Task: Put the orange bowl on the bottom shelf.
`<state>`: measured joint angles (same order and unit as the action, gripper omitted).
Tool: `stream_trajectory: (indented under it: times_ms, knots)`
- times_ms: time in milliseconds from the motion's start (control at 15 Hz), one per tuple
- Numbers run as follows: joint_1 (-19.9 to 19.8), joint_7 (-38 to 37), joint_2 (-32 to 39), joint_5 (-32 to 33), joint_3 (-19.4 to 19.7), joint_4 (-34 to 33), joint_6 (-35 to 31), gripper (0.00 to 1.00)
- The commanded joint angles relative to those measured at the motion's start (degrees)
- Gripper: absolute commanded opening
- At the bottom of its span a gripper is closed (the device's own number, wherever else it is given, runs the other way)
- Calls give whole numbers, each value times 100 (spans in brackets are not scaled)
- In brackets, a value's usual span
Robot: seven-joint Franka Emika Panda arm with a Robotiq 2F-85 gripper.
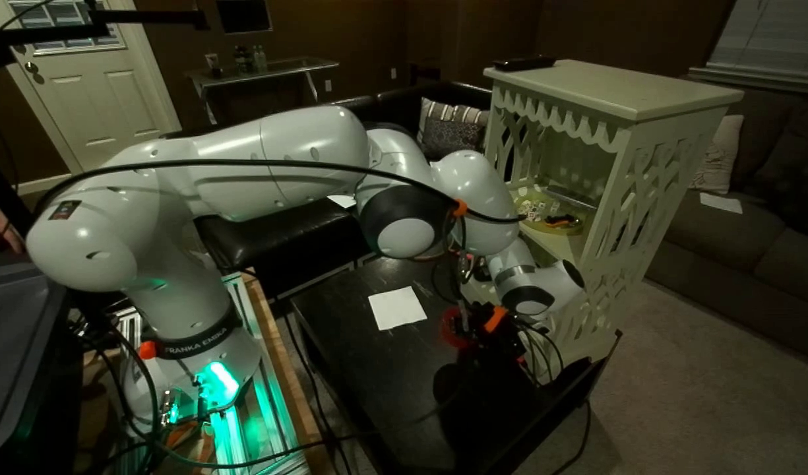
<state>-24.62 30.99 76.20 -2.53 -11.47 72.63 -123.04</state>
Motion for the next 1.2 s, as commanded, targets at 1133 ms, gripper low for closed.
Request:
stream_trajectory:
  times_ms: [1133]
  knots:
    - [-588, -1800, -1045, -1351, -42, 2311, -3677, 1]
